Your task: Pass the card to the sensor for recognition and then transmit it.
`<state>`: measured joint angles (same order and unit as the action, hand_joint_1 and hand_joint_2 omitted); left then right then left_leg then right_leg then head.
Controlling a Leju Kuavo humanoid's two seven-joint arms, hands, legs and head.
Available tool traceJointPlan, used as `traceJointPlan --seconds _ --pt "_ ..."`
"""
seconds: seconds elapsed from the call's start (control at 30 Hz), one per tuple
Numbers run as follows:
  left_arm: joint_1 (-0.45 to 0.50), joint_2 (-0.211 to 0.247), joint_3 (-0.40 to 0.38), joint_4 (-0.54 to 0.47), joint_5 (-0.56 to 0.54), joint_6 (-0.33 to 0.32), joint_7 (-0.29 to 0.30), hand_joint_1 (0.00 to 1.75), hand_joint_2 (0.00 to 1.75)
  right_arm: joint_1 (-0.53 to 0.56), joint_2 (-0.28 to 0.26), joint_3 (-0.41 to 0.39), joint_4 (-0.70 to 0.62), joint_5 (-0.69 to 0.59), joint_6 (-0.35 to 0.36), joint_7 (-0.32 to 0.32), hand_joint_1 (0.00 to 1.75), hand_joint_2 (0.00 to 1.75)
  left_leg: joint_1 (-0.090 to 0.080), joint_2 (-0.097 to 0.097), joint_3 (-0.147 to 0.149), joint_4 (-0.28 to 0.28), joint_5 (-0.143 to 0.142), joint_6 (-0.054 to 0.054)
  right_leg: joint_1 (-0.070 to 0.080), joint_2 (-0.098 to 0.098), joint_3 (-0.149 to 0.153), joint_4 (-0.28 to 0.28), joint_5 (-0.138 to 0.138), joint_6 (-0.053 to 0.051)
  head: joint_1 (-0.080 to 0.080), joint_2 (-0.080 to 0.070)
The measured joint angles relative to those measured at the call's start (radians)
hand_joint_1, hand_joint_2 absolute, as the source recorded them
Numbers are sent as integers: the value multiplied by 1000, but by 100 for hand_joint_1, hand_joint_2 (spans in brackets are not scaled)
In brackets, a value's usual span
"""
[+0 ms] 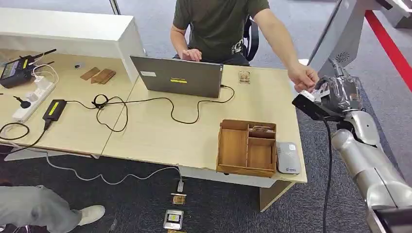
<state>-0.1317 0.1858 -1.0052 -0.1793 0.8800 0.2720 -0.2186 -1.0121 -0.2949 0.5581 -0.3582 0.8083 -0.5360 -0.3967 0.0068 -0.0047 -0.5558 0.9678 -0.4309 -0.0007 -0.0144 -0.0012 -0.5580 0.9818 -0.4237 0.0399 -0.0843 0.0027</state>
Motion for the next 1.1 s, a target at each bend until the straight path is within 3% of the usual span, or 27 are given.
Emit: traceJointPlan --seconds 0.57,1.1 --pt "0 -1 0 1 39 11 37 0 175 72 0 2 12 20 2 13 175 175 0 0 0 0 0 0 0 0 0 0 0 0 0 0" --pt "-3 -13 3 2 92 93 139 0 175 146 37 14 21 18 15 0 175 175 0 0 0 0 0 0 0 0 0 0 0 0 0 0"
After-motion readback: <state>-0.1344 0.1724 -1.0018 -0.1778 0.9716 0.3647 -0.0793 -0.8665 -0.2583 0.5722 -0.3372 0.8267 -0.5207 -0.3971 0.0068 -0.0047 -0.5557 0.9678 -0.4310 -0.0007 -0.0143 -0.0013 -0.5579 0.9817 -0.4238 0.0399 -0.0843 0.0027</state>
